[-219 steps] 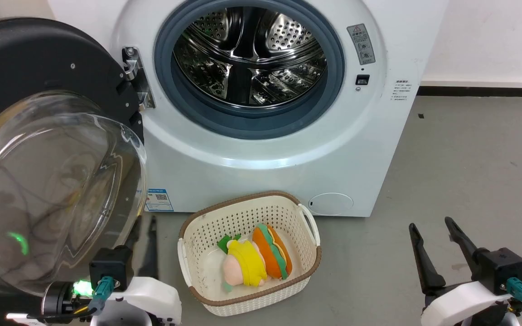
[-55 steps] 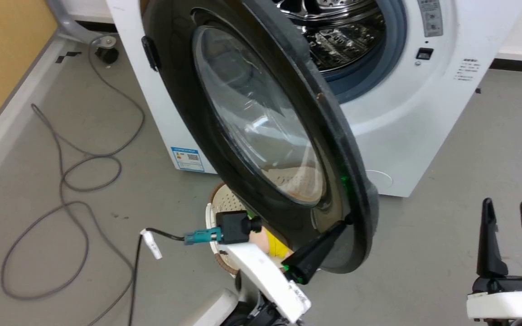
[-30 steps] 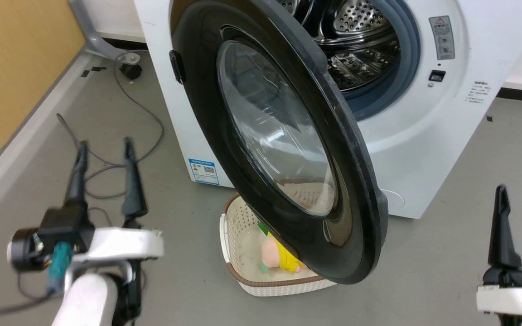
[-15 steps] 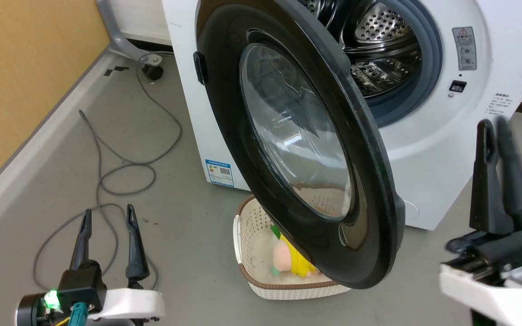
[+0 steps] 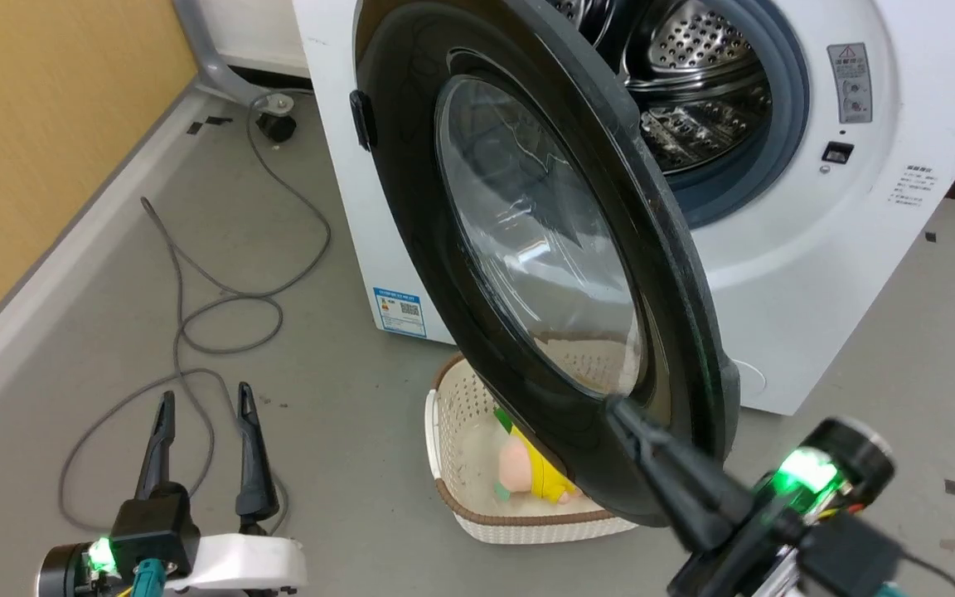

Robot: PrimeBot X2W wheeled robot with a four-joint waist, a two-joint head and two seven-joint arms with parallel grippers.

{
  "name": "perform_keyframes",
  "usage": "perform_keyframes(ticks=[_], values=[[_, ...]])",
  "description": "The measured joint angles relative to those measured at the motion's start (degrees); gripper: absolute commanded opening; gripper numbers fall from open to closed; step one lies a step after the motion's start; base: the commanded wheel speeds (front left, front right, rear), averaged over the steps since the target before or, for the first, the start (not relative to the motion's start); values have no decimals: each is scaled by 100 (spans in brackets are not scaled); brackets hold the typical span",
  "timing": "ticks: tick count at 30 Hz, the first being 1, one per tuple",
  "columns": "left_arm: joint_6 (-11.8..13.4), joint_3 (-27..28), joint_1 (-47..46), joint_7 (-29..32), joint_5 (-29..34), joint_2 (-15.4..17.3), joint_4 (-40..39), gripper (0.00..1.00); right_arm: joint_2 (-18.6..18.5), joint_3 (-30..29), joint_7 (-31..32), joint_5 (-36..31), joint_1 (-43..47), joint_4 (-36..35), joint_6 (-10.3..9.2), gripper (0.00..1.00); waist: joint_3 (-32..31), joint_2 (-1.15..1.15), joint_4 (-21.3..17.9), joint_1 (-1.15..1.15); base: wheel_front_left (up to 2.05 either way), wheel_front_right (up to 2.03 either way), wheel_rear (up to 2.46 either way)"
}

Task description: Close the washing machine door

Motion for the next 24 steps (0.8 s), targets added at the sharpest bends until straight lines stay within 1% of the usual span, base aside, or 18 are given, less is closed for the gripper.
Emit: perform_keyframes(ticks=[3, 7, 9, 10, 11, 13, 17, 20, 24], values=[[-23, 16, -19, 0, 36, -58, -1, 100, -11, 14, 0, -58, 137, 363, 1, 0, 59, 0, 0, 0, 0, 0, 0], [-55, 49, -31, 0, 87, -124, -13, 100, 0, -223, 1, -73, 329, 751, 0, 0, 137, 0, -20, 0, 0, 0, 0], [-73, 74, -34, 0, 129, -146, -13, 100, 63, -534, 1, -71, 438, 920, 0, 0, 190, 0, -45, 0, 0, 0, 0], [-73, 74, -34, 0, 129, -146, -13, 100, 63, -534, 1, -71, 438, 920, 0, 0, 190, 0, -45, 0, 0, 0, 0], [-126, 83, -57, 0, 135, -152, -18, 100, 111, -754, 1, -73, 481, 1012, 2, 0, 229, 0, -70, 0, 0, 0, 0], [-169, 83, -100, 0, 160, -164, -35, 100, 241, -987, -2, -42, 483, 1080, 15, 0, 272, 0, -102, 0, 0, 0, 0], [-177, 57, -178, 0, 187, -189, -42, 100, 382, -1523, -2, -21, 451, 1422, 7, 0, 385, 0, -165, 0, 0, 0, 0], [-208, 30, -277, 0, 186, -222, -37, 100, 503, -1834, 1, -76, 246, 1728, 2, 0, 489, 0, -192, 0, 0, 0, 0], [-220, -48, -421, 0, 231, -249, -87, 100, 658, -2210, 1, -80, -244, 2072, 7, 0, 656, 0, -187, 0, 0, 0, 0]])
